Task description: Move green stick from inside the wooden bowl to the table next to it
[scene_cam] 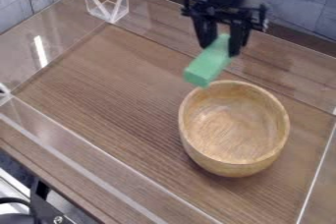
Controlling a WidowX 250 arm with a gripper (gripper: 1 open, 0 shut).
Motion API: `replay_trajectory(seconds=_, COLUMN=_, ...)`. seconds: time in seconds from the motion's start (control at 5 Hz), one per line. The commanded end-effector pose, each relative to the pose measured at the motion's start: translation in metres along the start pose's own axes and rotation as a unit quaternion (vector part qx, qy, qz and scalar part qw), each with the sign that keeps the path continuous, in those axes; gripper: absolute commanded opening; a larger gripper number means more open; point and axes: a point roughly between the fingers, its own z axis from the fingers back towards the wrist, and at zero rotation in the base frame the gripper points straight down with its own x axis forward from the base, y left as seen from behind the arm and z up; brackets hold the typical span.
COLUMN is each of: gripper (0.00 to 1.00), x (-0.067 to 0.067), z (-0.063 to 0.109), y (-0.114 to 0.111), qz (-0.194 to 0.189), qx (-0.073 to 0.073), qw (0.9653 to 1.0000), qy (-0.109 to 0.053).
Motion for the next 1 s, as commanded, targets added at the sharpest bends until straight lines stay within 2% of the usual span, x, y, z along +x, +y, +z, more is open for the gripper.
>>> replay_trajectory(seconds=0.0, gripper=0.0, x=0.017, z=0.007, y=0.023, qz=0.005, qx=0.006, qw=0.9996, qy=-0.027)
replay_trajectory(seconds=0.2, gripper=0.0, x=0.025, z=0.001, y=0.052, qz=-0.015, qx=0.007, qw=0.9994, qy=-0.031)
replay_trajectory(seconds=0.4, gripper=0.0, x=0.026, z=0.004, y=0.077, qz=-0.002, qx=0.01, qw=0.9993, qy=-0.036)
replay_trajectory(seconds=0.6, gripper=0.0, x=0.027, z=0.003, y=0.088, qz=0.011, qx=0.015, qw=0.9989, qy=-0.043)
replay_trajectory(seconds=0.8, gripper=0.0, x=0.03, z=-0.007, y=0.094, qz=0.002, qx=0.013, qw=0.9989, qy=-0.045)
